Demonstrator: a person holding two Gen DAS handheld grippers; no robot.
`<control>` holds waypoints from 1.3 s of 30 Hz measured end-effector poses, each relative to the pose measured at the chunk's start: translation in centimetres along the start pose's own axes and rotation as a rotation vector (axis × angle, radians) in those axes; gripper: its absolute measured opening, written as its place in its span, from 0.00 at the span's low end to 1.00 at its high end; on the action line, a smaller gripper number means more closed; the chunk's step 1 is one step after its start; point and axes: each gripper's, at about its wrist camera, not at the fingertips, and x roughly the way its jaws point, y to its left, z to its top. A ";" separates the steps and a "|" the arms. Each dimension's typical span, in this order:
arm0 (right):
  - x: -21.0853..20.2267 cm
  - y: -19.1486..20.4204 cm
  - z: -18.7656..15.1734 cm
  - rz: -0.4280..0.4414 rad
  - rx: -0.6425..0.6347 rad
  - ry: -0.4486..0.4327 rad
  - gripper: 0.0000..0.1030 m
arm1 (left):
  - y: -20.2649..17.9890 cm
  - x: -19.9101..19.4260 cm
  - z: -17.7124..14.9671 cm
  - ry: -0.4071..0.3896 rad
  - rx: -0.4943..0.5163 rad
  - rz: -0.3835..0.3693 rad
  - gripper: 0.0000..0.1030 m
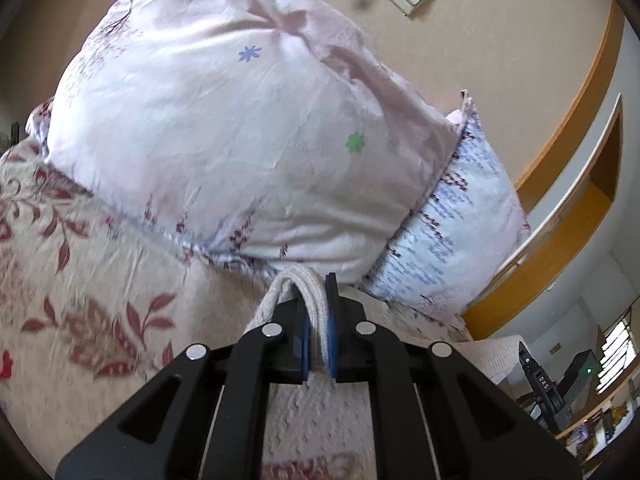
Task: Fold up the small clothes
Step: 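Fold the held hem up toward the collar with both grippers, then open both grippers to release the folded hem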
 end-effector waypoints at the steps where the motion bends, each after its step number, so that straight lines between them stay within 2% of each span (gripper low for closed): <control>1: 1.3 -0.3 -0.1 -0.010 0.013 0.026 0.07 | 0.3 1.0 0.1 0.010 -0.005 0.015 0.06; 6: 9.2 -3.7 -2.6 -0.034 0.188 0.249 0.07 | 4.2 7.1 -0.8 0.135 -0.120 0.098 0.06; 11: 13.2 -5.6 -3.3 -0.063 0.310 0.342 0.10 | 5.5 10.6 -1.2 0.186 -0.156 0.137 0.07; 12: 13.5 -5.9 -3.2 -0.068 0.330 0.343 0.17 | 5.6 11.1 -1.1 0.196 -0.169 0.133 0.08; 13: 13.8 -6.3 -3.0 -0.061 0.358 0.339 0.34 | 5.8 11.6 -0.9 0.208 -0.186 0.126 0.16; 14: 13.8 -6.5 -2.8 -0.062 0.374 0.329 0.44 | 5.8 11.9 -0.8 0.212 -0.195 0.118 0.29; 15: 13.6 -6.7 -2.6 -0.073 0.383 0.312 0.62 | 5.8 12.0 -0.7 0.210 -0.200 0.109 0.35; 16: 13.2 -6.7 -2.3 -0.082 0.382 0.291 0.65 | 5.6 11.7 -0.5 0.190 -0.195 0.112 0.45; 17: 12.8 -6.7 -2.2 -0.077 0.375 0.284 0.65 | 5.5 11.3 -0.3 0.176 -0.185 0.114 0.52; 18: 12.4 -6.7 -2.1 -0.071 0.365 0.281 0.65 | 5.2 10.9 -0.3 0.161 -0.172 0.109 0.54; 23: 8.8 -7.1 -2.0 -0.096 0.293 0.281 0.62 | 4.8 7.1 -0.6 0.138 -0.085 0.086 0.54; 25: 7.5 -7.6 -2.2 -0.101 0.271 0.293 0.55 | 5.2 5.6 -1.3 0.145 -0.056 0.093 0.54; 30: 6.0 -8.8 -3.4 -0.092 0.252 0.354 0.39 | 6.2 3.4 -3.4 0.176 -0.009 0.141 0.52; 36: 5.4 -8.4 -5.2 -0.133 0.158 0.408 0.36 | 6.9 2.3 -5.7 0.205 0.036 0.186 0.47; 39: 5.5 -7.7 -5.9 -0.153 0.098 0.422 0.32 | 7.2 2.6 -6.7 0.230 0.054 0.209 0.40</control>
